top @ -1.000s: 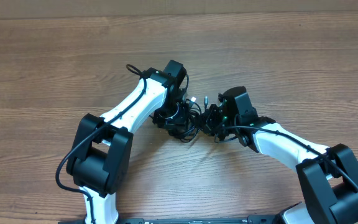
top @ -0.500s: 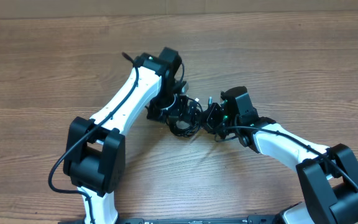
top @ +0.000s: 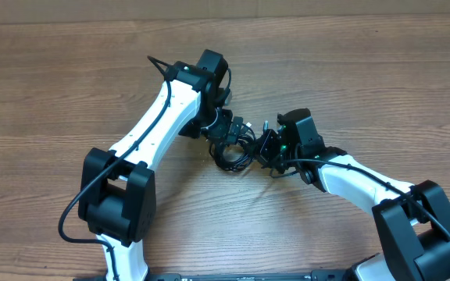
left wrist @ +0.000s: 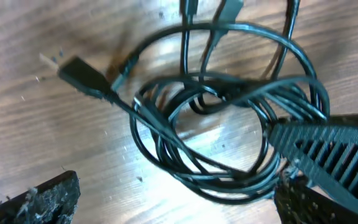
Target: Untangle cables
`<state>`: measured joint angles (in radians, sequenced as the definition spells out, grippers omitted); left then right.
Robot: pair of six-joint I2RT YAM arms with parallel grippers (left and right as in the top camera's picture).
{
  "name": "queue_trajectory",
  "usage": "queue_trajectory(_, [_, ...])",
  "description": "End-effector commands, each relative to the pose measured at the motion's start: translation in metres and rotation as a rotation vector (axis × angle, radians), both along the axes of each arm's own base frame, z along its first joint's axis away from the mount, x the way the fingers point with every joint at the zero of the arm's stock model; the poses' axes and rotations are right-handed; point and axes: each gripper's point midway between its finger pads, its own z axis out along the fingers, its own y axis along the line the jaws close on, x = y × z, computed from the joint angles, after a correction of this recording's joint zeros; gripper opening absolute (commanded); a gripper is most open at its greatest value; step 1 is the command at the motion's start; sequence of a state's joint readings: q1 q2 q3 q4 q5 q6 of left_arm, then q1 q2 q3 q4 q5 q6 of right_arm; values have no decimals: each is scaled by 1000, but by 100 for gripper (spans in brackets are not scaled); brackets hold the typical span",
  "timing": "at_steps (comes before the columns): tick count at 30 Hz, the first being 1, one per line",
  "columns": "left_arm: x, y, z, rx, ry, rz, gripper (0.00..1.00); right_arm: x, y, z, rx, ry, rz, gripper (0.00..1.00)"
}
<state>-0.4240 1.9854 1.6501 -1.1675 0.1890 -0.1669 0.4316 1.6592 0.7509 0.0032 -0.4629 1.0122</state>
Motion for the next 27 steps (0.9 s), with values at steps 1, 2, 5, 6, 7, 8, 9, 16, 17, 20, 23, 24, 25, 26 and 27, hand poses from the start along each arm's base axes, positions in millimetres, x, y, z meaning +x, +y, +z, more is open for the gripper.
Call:
queue_trajectory(1, [10, 1, 13, -4, -75, -64, 100, 10, -1, 13, -8, -74, 10, 4])
queue_trajectory(2, [11, 1, 14, -5, -82, -79, 100, 11, -1, 13, -9, -81, 13, 4])
queue_trajectory(5, [11, 0, 14, -10, -91, -117, 100, 12, 0, 15, -16, -109, 33, 4])
queue_trajectory(6, [11, 0, 14, -14, -91, -129, 100, 12, 0, 16, -18, -121, 40, 4])
queue_trajectory(7, [11, -1, 14, -16, -91, -138, 100, 13, 0, 16, -22, -136, 51, 4])
queue_trajectory(8, [11, 0, 14, -17, -92, -143, 100, 14, 1, 17, -24, -142, 55, 4])
queue_trajectory(9, [11, 0, 14, -21, -92, -150, 100, 14, 1, 18, -28, -158, 65, 4])
queue_trajectory(16, [7, -9, 18, -118, -85, -236, 100, 15, 1, 19, -47, -204, 102, 4])
queue_trajectory(17, [6, -11, 19, -130, -84, -249, 100, 15, 1, 19, -51, -213, 110, 4])
queue_trajectory(20, [1, -20, 22, -191, -81, -321, 100, 15, 1, 19, -54, -218, 116, 4])
queue_trajectory(23, [-4, -24, 22, -227, -85, -386, 100, 15, 1, 19, -54, -218, 116, 4])
queue_trajectory(24, [-4, -25, 22, -231, -87, -400, 100, 15, 1, 19, -54, -218, 116, 4])
queue_trajectory(25, [-5, -25, 22, -233, -88, -408, 100, 15, 1, 19, -54, -218, 116, 4])
queue_trajectory(26, [-5, -25, 21, -235, -89, -418, 100, 15, 1, 19, -54, -218, 116, 4])
queue_trajectory(27, [-6, -25, 20, -235, -89, -424, 100, 15, 1, 19, -54, -218, 115, 4])
